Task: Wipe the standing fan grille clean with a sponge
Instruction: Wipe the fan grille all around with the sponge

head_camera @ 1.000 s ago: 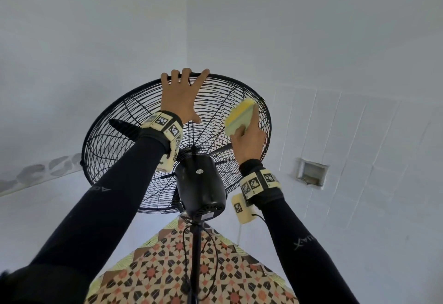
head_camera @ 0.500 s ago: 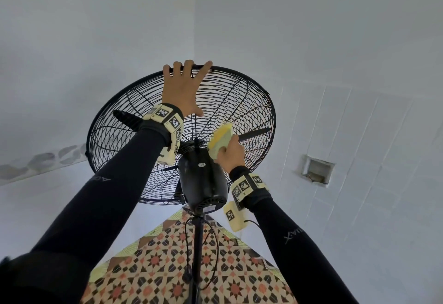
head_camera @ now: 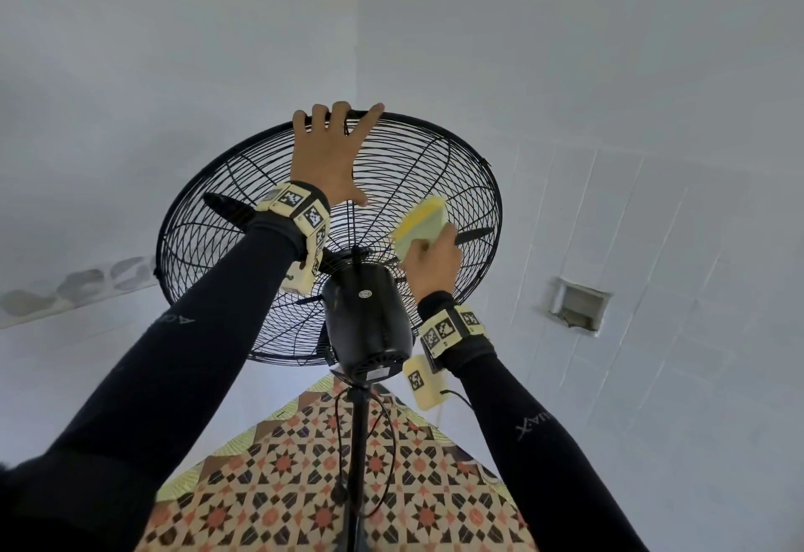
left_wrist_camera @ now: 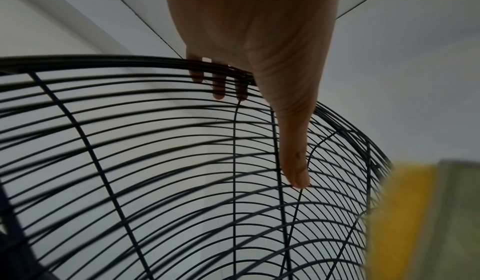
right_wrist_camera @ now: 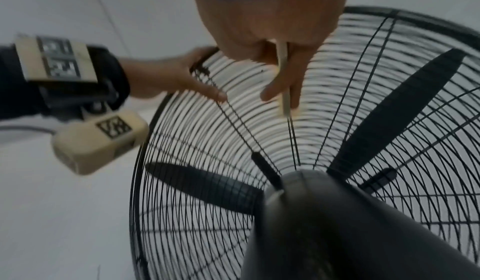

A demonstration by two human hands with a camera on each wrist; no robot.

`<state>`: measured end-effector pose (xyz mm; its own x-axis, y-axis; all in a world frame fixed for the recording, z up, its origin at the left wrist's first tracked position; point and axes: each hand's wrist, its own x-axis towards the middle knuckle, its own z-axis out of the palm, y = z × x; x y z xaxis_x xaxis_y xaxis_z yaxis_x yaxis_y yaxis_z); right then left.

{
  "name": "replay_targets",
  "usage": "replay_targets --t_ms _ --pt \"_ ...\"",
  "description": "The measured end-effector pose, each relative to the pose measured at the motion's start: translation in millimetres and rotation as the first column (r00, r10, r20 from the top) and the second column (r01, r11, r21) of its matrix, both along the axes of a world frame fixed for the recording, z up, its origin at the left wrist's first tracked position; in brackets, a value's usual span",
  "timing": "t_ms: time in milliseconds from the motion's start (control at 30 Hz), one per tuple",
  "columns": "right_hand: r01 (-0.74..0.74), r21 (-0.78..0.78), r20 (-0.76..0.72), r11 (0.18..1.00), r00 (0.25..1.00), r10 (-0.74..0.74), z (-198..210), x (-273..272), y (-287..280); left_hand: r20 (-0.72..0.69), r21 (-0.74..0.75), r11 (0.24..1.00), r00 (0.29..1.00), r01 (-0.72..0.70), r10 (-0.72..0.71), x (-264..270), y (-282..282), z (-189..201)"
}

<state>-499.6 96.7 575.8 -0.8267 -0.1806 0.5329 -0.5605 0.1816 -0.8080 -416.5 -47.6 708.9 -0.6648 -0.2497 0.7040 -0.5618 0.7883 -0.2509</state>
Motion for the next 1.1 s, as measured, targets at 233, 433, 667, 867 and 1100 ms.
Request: replay_targets --t_ms 233,433,667,867,1100 --pt "-0.171 0.257 0.091 0.951 0.984 0.152 -13.8 -2.0 -4.2 0.005 0.01 1.0 1.0 0.016 -0.016 -2.4 1.5 0.0" --pt "-0.004 -0.055 0.045 0.998 0.999 0.006 15.0 -8.7 6.8 -0.012 0.008 1.0 1.0 0.011 -0.011 -1.6 -3.4 -1.2" --pt "-0.098 0.201 0.029 0.975 0.995 0.094 37.9 -18.4 15.3 -0.017 0.01 1.0 1.0 0.02 -0.02 -2.4 -2.2 -0.1" --pt "0.011 0.094 -0.093 0.995 0.996 -0.002 49.8 -12.2 27.0 0.004 0.01 1.0 1.0 0.011 -0.011 -3.1 -2.8 0.9" --pt "-0.06 0.203 0.021 0.977 0.998 0.057 44.6 -14.2 25.3 -0.005 0.023 0.999 0.999 0.044 -0.044 -1.1 -1.4 -0.8"
